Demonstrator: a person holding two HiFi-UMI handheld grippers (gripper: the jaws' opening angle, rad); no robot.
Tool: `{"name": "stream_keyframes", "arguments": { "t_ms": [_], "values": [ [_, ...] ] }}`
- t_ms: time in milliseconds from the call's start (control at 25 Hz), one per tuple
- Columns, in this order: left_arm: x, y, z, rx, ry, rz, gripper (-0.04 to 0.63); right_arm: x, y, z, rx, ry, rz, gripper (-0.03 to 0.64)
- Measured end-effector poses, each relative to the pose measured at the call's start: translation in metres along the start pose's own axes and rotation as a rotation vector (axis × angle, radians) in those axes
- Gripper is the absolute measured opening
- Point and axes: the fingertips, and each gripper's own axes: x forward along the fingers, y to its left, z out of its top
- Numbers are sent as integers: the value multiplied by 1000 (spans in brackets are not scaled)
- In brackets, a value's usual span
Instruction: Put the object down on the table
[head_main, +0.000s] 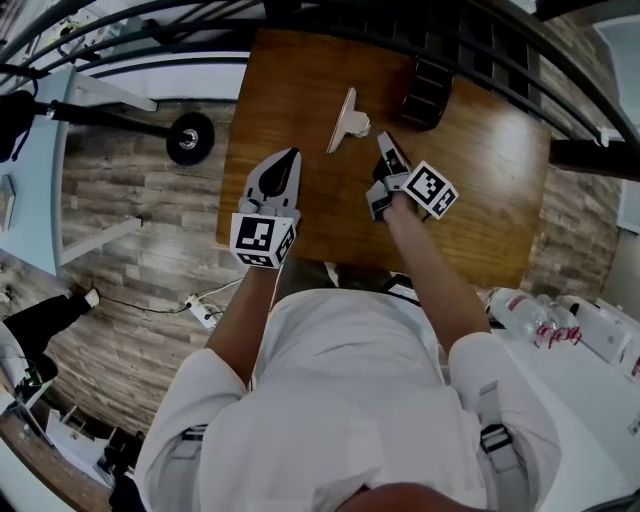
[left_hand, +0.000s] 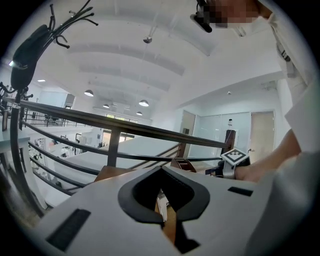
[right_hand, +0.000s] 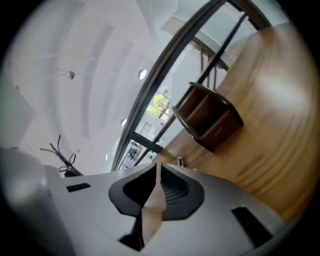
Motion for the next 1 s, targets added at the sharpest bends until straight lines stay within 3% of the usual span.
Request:
{"name": "stream_keyframes", "arguments": {
  "t_ms": [320, 640, 880, 1000],
  "values": [
    [-8, -32, 52, 26, -50, -25, 12, -69, 114, 53, -522, -77, 160, 29],
    [-25, -50, 96, 67, -79, 2, 14, -125, 179, 77, -910, -147, 148, 28],
    [-38, -62, 118, 96, -105, 5, 12, -161, 197, 83, -1085, -209, 114, 28],
    [-42, -63, 118, 97, -108, 2, 14, -169, 190, 77, -1091, -199, 113, 28]
  ]
}}
